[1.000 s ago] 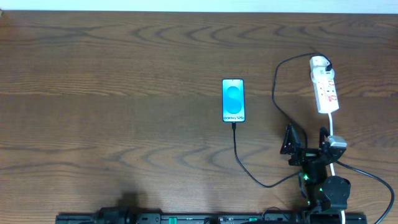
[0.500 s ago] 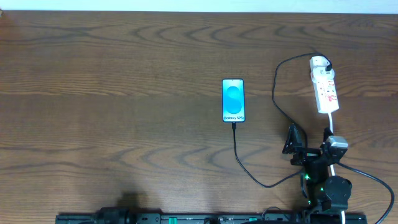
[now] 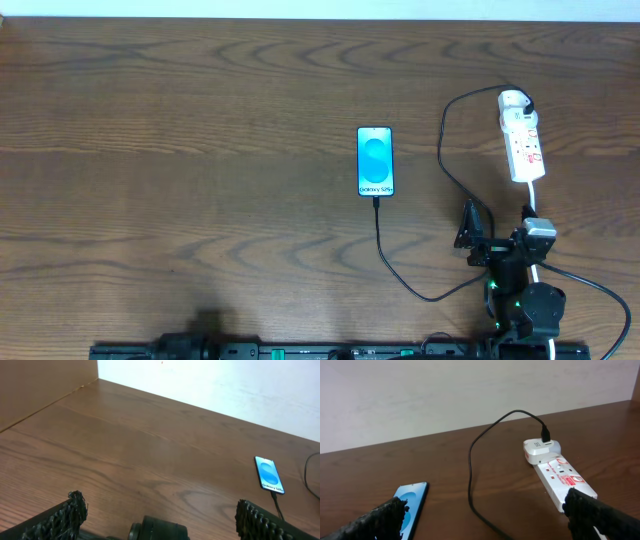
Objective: Plug charger to phone and switch on socket
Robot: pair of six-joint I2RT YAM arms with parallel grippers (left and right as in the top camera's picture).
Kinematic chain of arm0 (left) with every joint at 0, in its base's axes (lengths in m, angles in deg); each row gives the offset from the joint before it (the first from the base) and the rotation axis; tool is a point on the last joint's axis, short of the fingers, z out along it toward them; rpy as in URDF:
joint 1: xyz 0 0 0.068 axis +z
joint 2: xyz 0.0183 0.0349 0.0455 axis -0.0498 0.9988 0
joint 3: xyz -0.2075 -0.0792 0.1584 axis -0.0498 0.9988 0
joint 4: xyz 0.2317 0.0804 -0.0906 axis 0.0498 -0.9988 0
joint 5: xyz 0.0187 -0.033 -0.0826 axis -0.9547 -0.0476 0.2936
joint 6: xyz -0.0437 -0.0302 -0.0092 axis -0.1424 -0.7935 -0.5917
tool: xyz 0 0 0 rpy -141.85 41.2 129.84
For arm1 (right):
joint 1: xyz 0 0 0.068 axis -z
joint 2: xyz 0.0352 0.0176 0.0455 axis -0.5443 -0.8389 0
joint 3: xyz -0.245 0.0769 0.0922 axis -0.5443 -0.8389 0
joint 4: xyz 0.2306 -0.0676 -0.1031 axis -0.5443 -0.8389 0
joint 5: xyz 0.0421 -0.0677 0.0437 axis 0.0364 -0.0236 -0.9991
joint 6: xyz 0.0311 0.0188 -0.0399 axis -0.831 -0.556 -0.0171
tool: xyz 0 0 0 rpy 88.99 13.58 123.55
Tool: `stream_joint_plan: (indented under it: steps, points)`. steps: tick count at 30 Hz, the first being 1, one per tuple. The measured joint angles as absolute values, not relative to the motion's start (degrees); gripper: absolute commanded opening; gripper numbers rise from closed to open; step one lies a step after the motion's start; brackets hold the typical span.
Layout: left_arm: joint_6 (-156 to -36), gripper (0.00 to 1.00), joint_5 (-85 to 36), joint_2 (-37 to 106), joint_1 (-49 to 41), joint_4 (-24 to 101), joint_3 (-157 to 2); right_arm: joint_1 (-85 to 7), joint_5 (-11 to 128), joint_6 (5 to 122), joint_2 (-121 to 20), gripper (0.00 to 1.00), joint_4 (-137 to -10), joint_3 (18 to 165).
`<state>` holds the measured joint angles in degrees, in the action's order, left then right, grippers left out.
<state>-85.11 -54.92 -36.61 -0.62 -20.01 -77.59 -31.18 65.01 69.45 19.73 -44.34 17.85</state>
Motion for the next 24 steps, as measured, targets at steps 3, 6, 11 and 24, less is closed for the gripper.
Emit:
stream_joint_plan:
  steps: [3,6,11,24]
  points:
    - [-85.1,0.96,-54.9,-36.6,-0.6,-20.0,-77.6,-31.2,65.0,69.8,19.7,0.99,-44.4,17.9]
    - [-85.1,0.97,-54.9,-36.6,-0.6,-20.0,-77.6,-31.2,65.0,69.8,19.7,0.99,-44.4,17.9]
    - [-85.1,0.96,-54.9,-36.6,-0.6,-20.0,-77.6,-31.2,65.0,69.9,19.7,0.99,-44.3,17.9]
    - [-85.1,0.97,-54.9,-36.6,-0.6,-20.0,-77.6,-31.2,65.3,71.1,19.7,0.99,-44.4,17.9]
